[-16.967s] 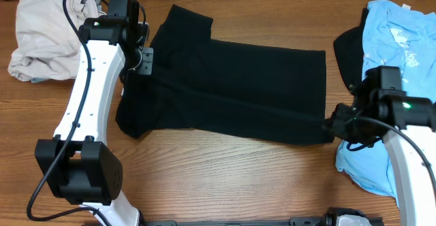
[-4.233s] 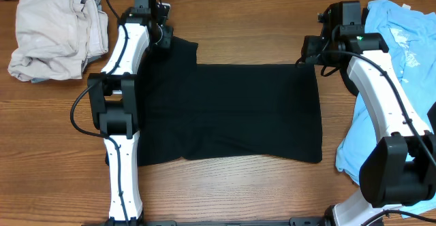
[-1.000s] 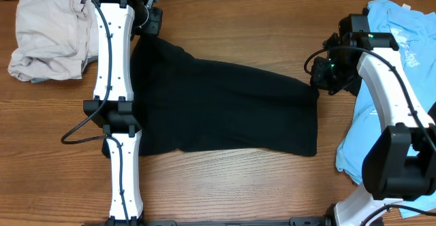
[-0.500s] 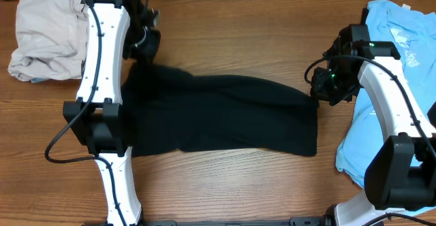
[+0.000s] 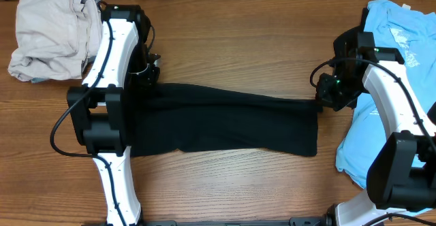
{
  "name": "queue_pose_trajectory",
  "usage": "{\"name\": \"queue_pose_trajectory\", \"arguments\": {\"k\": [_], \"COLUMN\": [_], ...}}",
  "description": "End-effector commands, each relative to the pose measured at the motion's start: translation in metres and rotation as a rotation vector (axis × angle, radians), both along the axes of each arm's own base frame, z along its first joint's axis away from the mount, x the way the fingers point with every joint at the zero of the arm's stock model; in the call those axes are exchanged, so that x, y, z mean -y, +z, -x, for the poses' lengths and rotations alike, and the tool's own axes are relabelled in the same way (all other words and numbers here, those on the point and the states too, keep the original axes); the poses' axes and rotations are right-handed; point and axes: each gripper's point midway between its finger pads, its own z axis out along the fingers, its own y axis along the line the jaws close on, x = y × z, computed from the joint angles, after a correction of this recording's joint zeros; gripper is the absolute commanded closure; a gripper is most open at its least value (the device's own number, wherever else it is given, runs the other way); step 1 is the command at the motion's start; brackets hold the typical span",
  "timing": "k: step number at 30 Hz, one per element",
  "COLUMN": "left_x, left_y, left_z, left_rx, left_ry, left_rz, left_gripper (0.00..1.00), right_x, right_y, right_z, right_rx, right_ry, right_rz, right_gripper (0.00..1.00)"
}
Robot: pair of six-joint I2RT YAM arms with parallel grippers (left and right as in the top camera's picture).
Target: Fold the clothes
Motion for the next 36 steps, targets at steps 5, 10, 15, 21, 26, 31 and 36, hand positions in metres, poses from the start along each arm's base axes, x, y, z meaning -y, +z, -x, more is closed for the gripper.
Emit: {"name": "queue_pose_trajectory", "arguments": {"k": [5, 10, 15, 21, 26, 31, 36], "left_x": [-0.017, -0.019, -0.016, -0.013, -0.020, -0.012, 0.035], "left_y": [0.001, 0.001, 0.002, 0.003, 0.004, 0.012, 0.015], "left_z": [-0.001, 0.000, 0.002, 0.005, 0.004, -0.004, -0.019], "left_rx": [0.008, 0.004, -0.004, -0.016, -0.011, 0.030, 0.098], "left_ry": [-0.008, 0.000, 0.011, 0.017, 0.004, 0.005, -0.107], "left_rz": [-0.031, -0.031, -0.013, 0.004, -0.032, 0.013, 0.265], "left_gripper": [0.96, 0.96, 0.96, 0.39, 0.17, 0.13, 0.12], "right_x": [0.005, 0.004, 0.003, 0.003, 0.003, 0.004, 0.005], "right_y": [-0.008, -0.019, -0.023, -0.023, -0.023, -0.015, -0.009], "right_z": [0.013, 0.021, 0.026, 0.027, 0.025, 0.015, 0.004], "right_rx": [-0.029, -0.059, -0.076, -0.082, -0.075, -0.041, -0.001], "right_ry": [-0.002, -0.001, -0.001, -0.001, -0.001, -0.001, -0.001], "right_rz": [0.023, 0.020, 0.019, 0.018, 0.018, 0.021, 0.024], "right_gripper": [0.96, 0.96, 0.96, 0.69, 0.44, 0.36, 0.31]}}
